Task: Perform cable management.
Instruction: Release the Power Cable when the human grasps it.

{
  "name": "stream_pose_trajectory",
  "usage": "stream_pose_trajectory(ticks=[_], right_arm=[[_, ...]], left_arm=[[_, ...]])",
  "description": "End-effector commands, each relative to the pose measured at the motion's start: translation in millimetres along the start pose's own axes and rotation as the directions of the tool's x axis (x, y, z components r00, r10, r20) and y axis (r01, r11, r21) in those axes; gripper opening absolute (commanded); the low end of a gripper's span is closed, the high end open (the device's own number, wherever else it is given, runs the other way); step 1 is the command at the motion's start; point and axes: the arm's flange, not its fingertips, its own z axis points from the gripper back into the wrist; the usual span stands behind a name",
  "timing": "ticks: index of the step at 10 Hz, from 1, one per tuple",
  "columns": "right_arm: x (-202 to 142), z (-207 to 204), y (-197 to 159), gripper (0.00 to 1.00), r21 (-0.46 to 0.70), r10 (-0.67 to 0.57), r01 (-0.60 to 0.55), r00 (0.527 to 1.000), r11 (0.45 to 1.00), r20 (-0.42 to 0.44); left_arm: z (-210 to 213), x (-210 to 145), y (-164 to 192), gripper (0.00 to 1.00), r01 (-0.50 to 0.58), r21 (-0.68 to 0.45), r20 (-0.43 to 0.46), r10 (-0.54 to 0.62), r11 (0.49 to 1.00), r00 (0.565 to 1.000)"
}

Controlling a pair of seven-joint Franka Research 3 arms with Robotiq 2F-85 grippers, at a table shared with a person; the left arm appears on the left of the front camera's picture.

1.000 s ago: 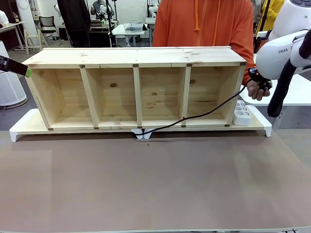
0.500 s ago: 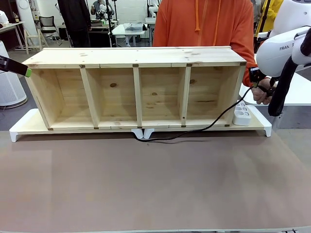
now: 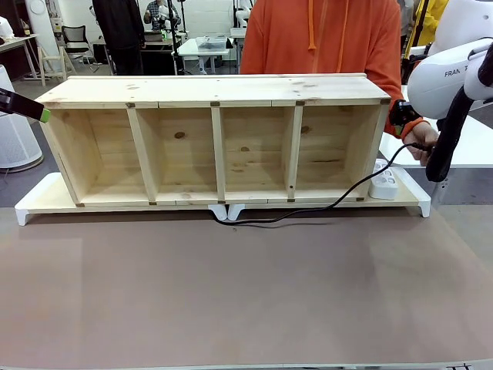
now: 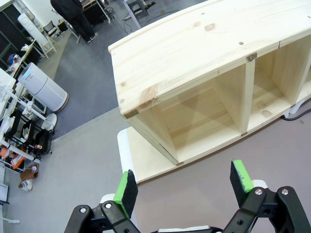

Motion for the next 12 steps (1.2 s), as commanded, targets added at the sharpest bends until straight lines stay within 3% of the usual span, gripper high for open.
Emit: stream_pose_trajectory(ticks=[1, 12], right_arm=[[-1.1, -1.4, 0.0, 1.0, -0.002, -0.004, 0.004, 1.0, 1.0, -0.01], [-1.1, -1.4, 0.0, 1.0, -0.002, -0.004, 0.004, 1.0, 1.0, -0.01]], left_arm=[[-1.2, 0.6, -0.7, 1.0, 0.003, 0.004, 0.005, -0.003, 1.0, 1.0], [-1.2, 0.6, -0.7, 1.0, 0.003, 0.004, 0.005, -0.003, 1.0, 1.0]])
